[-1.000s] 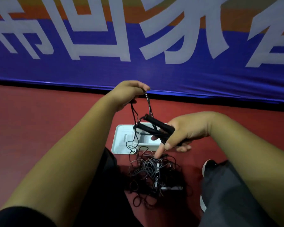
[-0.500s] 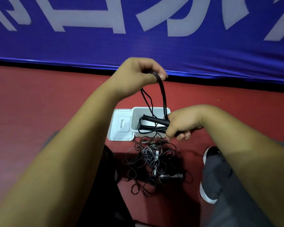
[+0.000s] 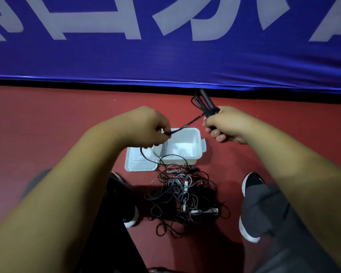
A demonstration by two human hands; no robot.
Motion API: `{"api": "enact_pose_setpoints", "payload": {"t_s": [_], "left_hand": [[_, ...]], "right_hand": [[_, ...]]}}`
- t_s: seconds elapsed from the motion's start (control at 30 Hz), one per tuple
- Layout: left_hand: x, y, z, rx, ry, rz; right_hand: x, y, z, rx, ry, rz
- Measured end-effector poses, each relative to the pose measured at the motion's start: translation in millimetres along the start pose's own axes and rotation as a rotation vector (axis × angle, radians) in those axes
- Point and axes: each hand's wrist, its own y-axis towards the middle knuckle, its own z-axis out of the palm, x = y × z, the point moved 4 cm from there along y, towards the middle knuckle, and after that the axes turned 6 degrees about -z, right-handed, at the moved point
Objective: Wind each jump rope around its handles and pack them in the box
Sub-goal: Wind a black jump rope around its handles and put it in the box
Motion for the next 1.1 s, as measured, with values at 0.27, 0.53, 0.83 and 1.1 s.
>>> {"api": "enact_pose_setpoints", "payload": {"t_s": [0.27, 0.53, 0.83, 1.1], "left_hand": [[-17, 19, 29, -0.034, -0.542, -0.215], [-35, 16, 2, 0.015, -0.916, 0.079], [-13, 22, -14, -0.022, -0.654, 0.113], [6, 46, 14, 0.103, -0.114, -0.108]], "right_hand": [[23, -13, 7, 0.004, 0.204, -0.158], [29, -15, -18, -0.118, -0.003, -0.204], [31, -18, -31, -0.192, -0.117, -0.208], [40, -26, -8, -0.086, -0.074, -0.238]]}}
